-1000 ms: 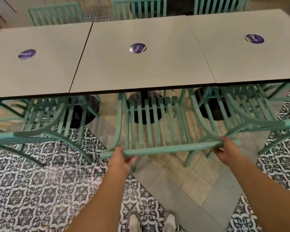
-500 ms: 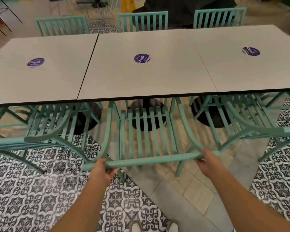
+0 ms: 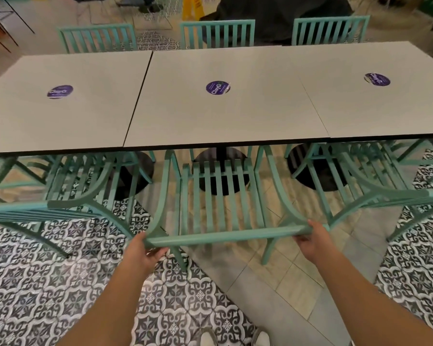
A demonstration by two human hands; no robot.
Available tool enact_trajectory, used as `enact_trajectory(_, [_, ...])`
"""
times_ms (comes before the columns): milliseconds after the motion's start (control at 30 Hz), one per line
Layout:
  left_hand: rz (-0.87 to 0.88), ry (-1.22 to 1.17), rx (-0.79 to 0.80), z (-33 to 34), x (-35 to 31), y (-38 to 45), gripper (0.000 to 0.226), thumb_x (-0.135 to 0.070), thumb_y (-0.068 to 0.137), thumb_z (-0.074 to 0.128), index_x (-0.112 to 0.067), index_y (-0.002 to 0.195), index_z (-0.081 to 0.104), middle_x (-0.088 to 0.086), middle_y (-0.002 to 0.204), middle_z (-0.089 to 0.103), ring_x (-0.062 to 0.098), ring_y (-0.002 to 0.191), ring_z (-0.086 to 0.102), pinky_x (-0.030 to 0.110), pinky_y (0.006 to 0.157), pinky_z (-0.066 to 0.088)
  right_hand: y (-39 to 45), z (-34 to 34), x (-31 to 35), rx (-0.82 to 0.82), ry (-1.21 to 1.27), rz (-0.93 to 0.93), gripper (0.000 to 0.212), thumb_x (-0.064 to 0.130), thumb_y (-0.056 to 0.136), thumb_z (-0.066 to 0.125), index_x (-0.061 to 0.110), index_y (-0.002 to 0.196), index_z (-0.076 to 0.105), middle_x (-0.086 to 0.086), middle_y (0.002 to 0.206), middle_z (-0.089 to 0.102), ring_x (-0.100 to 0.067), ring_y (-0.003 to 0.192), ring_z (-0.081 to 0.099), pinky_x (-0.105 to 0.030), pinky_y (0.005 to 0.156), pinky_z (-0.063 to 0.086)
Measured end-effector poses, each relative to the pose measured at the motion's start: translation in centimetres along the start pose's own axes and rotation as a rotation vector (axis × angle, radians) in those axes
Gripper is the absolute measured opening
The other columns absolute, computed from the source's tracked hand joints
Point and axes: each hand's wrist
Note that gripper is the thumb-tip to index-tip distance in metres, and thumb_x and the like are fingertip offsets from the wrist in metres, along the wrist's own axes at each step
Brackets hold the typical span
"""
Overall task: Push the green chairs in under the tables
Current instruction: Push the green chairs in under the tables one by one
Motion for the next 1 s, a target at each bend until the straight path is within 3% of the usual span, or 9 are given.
enact_trajectory(133, [0.057, 0.046, -0.013, 1.2, 0.1, -0.1, 0.04, -0.007, 0.102, 0.041, 0.0, 0.141, 0.039, 0.026, 0.141, 0.045, 0.04, 0.126, 0.049, 0.04, 0.089, 0.055, 0.8, 1.0, 1.1, -0.062, -0.079, 0.052, 0.045, 0.011, 0.096, 0.052, 0.004, 0.138, 0.039, -0.019, 0.134, 0.05, -0.035, 0.114, 0.055, -0.045, 0.08, 0.051])
enact_trajectory(267, [0.029, 0.119, -0.007, 1.6, -0.9, 0.3, 0.034, -0.01, 0.098, 0.049, -0.004, 0.132, 0.047, 0.027, 0.134, 0.048, 0.04, 0.113, 0.055, 0.043, 0.061, 0.061, 1.3, 2.1, 1.5, -0.048, -0.101, 0.046, 0.046, 0.011, 0.098, 0.048, 0.002, 0.14, 0.034, -0.021, 0.137, 0.046, -0.036, 0.121, 0.051, -0.048, 0.09, 0.047])
enact_trajectory(400, [0.006, 0.044, 0.009, 3.1, -2.1, 0.9, 0.03, -0.014, 0.1, 0.048, -0.004, 0.128, 0.046, 0.027, 0.129, 0.049, 0.04, 0.11, 0.055, 0.048, 0.072, 0.057, 2.1, 3.8, 2.1, -0.055, -0.129, 0.044, 0.044, 0.011, 0.098, 0.046, 0.002, 0.139, 0.034, -0.021, 0.137, 0.047, -0.036, 0.12, 0.052, -0.05, 0.093, 0.047])
enact_trajectory(533, [-0.017, 0.03, -0.012, 4.5, -2.9, 1.8, 0.032, -0.017, 0.099, 0.049, -0.003, 0.128, 0.045, 0.025, 0.124, 0.051, 0.041, 0.109, 0.056, 0.048, 0.068, 0.057, 2.7, 4.9, 2.5, -0.079, -0.127, 0.03, 0.042, 0.01, 0.097, 0.049, 0.003, 0.137, 0.037, -0.02, 0.134, 0.049, -0.035, 0.117, 0.054, -0.049, 0.091, 0.049])
enact_trajectory(767, [0.001, 0.015, 0.011, 6.8, -3.7, 2.4, 0.025, -0.015, 0.099, 0.05, -0.005, 0.121, 0.048, 0.023, 0.118, 0.053, 0.04, 0.107, 0.057, 0.05, 0.078, 0.057, 3.7, 6.4, 3.7, -0.117, -0.148, 0.034, 0.042, 0.009, 0.096, 0.05, 0.005, 0.136, 0.039, -0.018, 0.133, 0.05, -0.035, 0.116, 0.055, -0.051, 0.097, 0.047])
enact_trajectory(1000, [0.037, 0.015, 0.009, 9.8, -4.1, 3.3, 0.034, -0.018, 0.101, 0.048, -0.002, 0.13, 0.044, 0.022, 0.119, 0.053, 0.037, 0.105, 0.056, 0.051, 0.093, 0.051, 5.0, 8.2, 5.6, -0.121, -0.179, 0.028, 0.024, 0.009, 0.097, 0.047, 0.007, 0.12, 0.041, -0.021, 0.132, 0.049, -0.035, 0.116, 0.054, -0.048, 0.088, 0.05])
Point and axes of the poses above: each hand's wrist, its own y-axis towards the middle knuckle, its own z-axis out of the palm, x = y × z
